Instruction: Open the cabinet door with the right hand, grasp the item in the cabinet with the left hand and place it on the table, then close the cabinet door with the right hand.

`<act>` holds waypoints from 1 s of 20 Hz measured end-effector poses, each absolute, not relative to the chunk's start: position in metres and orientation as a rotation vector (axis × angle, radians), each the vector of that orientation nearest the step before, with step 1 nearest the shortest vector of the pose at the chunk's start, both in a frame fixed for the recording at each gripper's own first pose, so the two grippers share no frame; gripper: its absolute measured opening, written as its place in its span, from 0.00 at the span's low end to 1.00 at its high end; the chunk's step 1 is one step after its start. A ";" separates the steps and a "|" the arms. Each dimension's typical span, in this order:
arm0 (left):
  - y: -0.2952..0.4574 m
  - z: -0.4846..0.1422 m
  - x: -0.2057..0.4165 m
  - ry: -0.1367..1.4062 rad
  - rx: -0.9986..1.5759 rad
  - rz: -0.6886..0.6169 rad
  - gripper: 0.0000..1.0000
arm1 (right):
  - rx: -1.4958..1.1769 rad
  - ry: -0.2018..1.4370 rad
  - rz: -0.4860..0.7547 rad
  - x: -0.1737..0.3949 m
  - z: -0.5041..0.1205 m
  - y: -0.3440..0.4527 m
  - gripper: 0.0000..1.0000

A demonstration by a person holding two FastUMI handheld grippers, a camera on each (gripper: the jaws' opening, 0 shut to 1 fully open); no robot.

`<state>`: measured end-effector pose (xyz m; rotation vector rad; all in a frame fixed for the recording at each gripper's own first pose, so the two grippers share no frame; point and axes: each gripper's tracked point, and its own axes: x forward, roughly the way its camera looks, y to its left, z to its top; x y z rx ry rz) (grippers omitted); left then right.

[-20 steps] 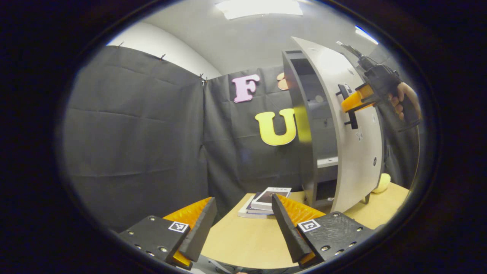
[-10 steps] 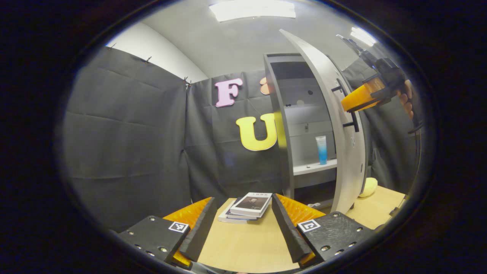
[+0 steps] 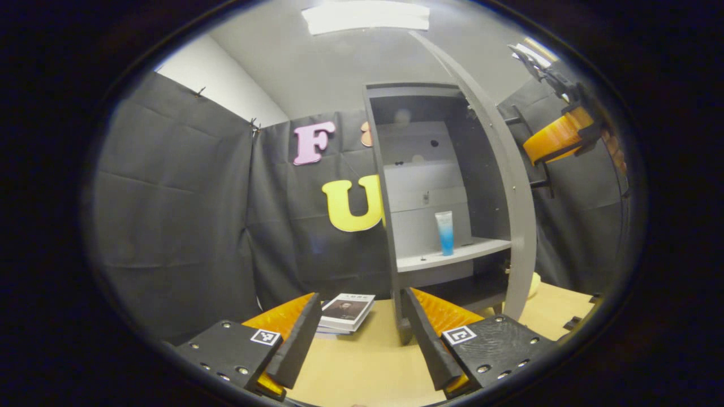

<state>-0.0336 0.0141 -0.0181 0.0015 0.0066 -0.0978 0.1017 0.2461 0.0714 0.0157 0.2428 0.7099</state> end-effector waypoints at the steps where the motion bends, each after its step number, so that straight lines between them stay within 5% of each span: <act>1: 0.006 -0.016 -0.034 0.004 -0.002 -0.108 0.88 | 0.013 0.240 0.709 0.096 0.074 0.241 0.19; 11: -0.068 -0.005 -0.026 0.000 -0.022 -0.205 0.88 | 0.057 0.249 0.648 0.071 0.099 0.177 0.15; 20: -0.121 0.007 -0.019 -0.014 -0.031 -0.263 0.88 | 0.068 0.239 0.472 0.068 0.113 0.103 0.18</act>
